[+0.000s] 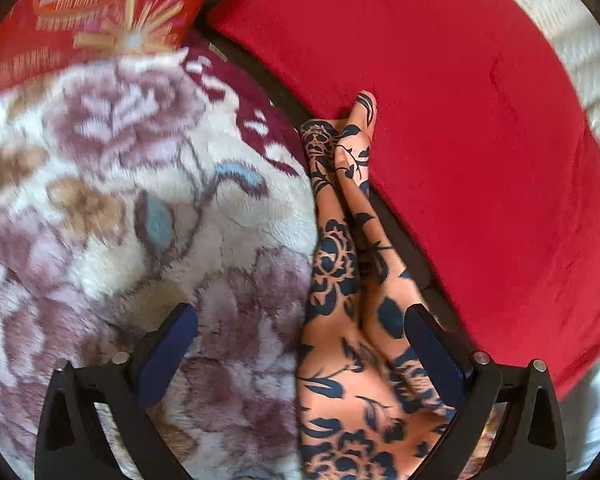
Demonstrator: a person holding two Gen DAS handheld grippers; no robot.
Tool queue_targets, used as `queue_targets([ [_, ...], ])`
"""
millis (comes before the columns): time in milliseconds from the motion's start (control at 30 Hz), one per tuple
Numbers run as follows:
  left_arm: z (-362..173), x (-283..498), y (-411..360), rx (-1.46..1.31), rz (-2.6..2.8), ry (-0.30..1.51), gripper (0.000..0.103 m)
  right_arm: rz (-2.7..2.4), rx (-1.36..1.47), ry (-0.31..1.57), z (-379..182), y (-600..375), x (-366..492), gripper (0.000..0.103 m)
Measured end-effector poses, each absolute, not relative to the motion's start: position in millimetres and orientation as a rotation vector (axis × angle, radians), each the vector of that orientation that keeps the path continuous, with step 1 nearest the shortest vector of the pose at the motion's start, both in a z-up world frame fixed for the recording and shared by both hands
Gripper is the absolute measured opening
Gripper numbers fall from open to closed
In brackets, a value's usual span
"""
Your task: Fold small clothes
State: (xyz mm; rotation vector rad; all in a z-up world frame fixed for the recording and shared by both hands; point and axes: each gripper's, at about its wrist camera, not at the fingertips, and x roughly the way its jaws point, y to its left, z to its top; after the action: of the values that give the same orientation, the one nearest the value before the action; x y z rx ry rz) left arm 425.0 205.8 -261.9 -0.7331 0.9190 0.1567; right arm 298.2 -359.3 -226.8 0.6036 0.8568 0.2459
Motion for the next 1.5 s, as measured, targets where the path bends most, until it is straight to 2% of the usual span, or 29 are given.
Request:
queue_targets([
  [33,-262.1,426.3,202.0,-0.716,0.156,0.924,0.088,0.240,0.607,0.858,-229.9,-360.4,301.3,0.070],
  [100,-266.1,428.0,199.4,-0.749,0.113,0.932,0.060,0.240,0.633,0.859,-236.4,-358.6,298.8,0.070],
  [233,-264.5,426.6,181.5,-0.732,0.042,0.980,0.058,0.239,0.664,0.855,-233.9,-359.3,295.2,0.070],
  [367,-267.0,422.3,157.0,-0.686,0.030,1.052,0.069,0.231,0.681,0.853,-233.9,-362.0,293.0,0.070],
  [467,-279.4,428.1,153.0,-0.719,-0.011,1.057,0.065,0.226,0.701,0.839,-232.5,-366.8,290.7,0.070],
  [500,-280.7,429.4,155.6,-0.748,-0.021,1.031,0.043,0.225,0.706,0.835,-232.0,-366.7,289.8,0.070],
  [567,-285.6,431.2,161.9,-0.827,-0.063,1.009,0.010,0.223,0.707,0.831,-231.2,-366.1,288.6,0.070],
  [633,-279.0,428.5,161.9,-0.838,-0.085,0.958,0.010,0.216,0.703,0.825,-230.6,-365.6,287.7,0.070],
  [800,-215.2,409.5,108.5,-0.610,-0.234,0.765,0.009,0.186,0.722,0.793,-224.8,-372.2,282.1,0.070],
  [933,-174.7,371.1,7.5,-0.303,-0.402,0.680,0.009,0.140,0.745,0.737,-215.5,-385.7,274.7,0.070],
  [1033,-182.3,330.2,-86.9,-0.023,-0.579,0.716,0.011,0.093,0.752,0.695,-207.7,-401.0,269.4,0.070],
  [1067,-193.5,320.1,-110.9,0.071,-0.611,0.753,0.015,0.076,0.751,0.683,-205.1,-406.1,268.4,0.070],
  [1100,-209.7,306.3,-135.1,0.191,-0.630,0.792,0.029,0.058,0.749,0.667,-201.5,-412.2,266.3,0.070],
  [1133,-220.2,295.0,-145.6,0.264,-0.640,0.800,0.036,0.044,0.745,0.655,-198.6,-416.4,264.2,0.070],
  [1167,-228.3,285.8,-150.0,0.320,-0.648,0.794,0.041,0.026,0.736,0.644,-194.7,-421.6,262.3,0.070],
  [1267,-227.1,266.0,-133.1,0.367,-0.701,0.761,0.041,0.003,0.708,0.627,-187.0,-427.2,258.5,0.072],
  [1300,-220.0,263.2,-121.0,0.346,-0.711,0.740,0.044,0.009,0.698,0.629,-186.1,-426.8,258.8,0.072],
  [1400,-195.2,264.5,-66.3,0.240,-0.677,0.677,0.060,0.048,0.652,0.651,-183.0,-415.0,262.4,0.073],
  [1500,-178.6,291.8,4.7,0.024,-0.542,0.673,0.068,0.106,0.578,0.693,-179.9,-383.5,266.2,0.073],
])
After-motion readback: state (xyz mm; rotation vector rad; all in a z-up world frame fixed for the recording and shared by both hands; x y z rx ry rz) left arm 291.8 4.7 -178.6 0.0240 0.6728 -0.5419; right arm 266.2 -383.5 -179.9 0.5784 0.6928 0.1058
